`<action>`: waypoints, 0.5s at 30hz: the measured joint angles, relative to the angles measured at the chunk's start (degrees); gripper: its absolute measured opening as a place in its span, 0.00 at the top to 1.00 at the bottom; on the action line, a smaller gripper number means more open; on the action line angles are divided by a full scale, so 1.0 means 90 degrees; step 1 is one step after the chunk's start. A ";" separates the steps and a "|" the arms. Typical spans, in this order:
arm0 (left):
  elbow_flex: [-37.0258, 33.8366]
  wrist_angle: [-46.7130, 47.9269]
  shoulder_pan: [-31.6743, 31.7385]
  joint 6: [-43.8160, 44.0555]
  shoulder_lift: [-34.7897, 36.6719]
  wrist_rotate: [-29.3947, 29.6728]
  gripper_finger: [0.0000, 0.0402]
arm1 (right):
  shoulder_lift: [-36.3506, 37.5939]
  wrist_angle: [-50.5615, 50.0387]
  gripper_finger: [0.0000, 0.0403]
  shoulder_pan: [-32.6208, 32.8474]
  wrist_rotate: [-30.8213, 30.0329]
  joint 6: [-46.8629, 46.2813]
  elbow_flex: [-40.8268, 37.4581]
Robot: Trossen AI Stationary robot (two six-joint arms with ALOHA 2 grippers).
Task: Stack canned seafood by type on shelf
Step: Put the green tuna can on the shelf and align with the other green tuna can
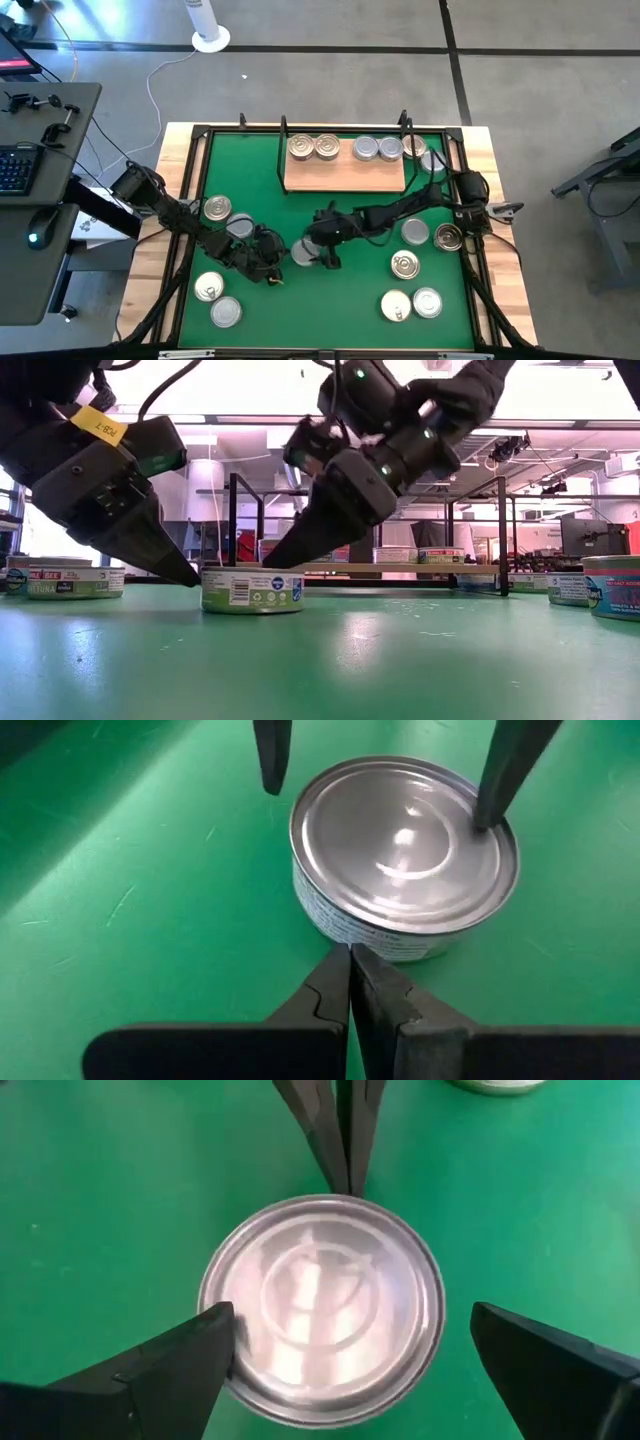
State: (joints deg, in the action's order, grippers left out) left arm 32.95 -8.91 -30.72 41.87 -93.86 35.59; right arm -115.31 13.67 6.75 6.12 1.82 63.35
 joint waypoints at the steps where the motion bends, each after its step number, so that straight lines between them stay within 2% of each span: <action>1: 0.0000 0.0000 0.0000 -0.0002 0.0000 0.0000 1.00 | 0.0000 0.0249 0.01 -0.0014 -0.0005 -0.0002 -0.0123; 8: 0.0000 -0.0002 0.0000 -0.0002 0.0000 -0.0005 1.00 | 0.0143 0.1333 0.01 0.0000 0.0090 0.0006 -0.0650; 15: 0.0000 -0.0001 -0.0010 -0.0005 0.0000 -0.0020 1.00 | 0.0540 0.1278 0.01 0.0043 0.0117 -0.0065 -0.0916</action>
State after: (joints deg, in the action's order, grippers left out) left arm 32.95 -8.91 -30.81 41.82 -93.86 35.41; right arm -110.45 25.18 7.14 7.18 1.23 55.11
